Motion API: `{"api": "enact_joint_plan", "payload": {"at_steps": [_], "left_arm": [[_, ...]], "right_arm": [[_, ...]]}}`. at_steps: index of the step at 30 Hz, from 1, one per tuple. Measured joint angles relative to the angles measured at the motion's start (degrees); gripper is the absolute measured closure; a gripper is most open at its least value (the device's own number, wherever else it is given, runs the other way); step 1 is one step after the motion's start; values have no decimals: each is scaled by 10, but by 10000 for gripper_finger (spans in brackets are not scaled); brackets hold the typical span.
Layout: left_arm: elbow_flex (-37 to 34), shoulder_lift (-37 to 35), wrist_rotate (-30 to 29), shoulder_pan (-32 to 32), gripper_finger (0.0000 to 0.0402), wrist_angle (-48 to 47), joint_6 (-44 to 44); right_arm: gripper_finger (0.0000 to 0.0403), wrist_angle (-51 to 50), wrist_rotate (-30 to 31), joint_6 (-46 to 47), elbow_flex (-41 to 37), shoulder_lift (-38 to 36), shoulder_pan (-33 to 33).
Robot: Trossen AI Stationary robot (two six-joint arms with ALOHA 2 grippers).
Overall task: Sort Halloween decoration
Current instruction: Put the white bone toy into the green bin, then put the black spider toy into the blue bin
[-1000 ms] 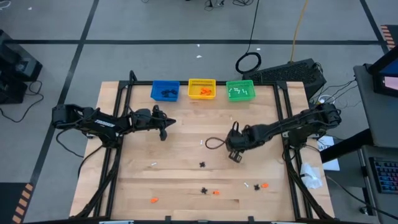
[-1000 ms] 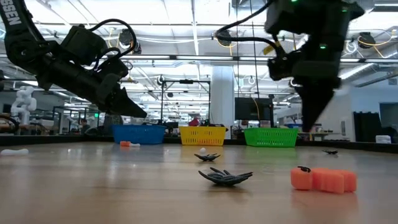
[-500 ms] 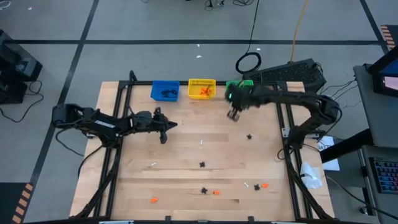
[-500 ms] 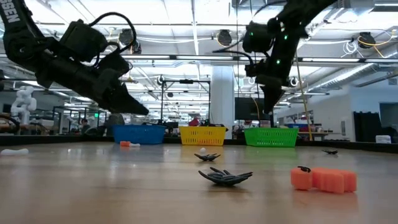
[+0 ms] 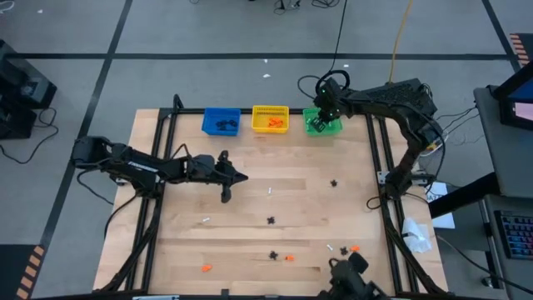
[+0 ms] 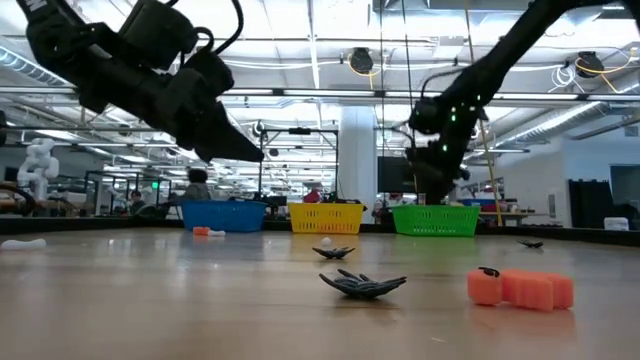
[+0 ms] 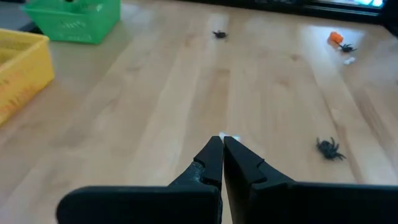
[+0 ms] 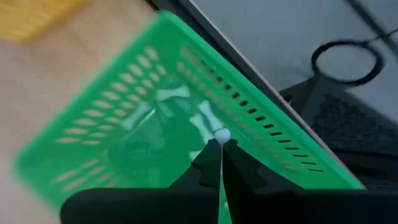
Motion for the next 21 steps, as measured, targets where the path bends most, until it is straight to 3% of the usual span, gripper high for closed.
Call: {"api": "enact_joint_plan", "payload": {"at_steps": [10,17,21], "left_arm": [[55,86,-1,-25,396,-9,-38],[106,152,-1,-37,394,-8,-67],[132,190,17,-48,372,-9,-68]], "right_arm": [[395,27,-13,3,0,51,-28],[313,26,-12,4,0,2,-17],[277,24,-11,14,0,-43,-7]]}}
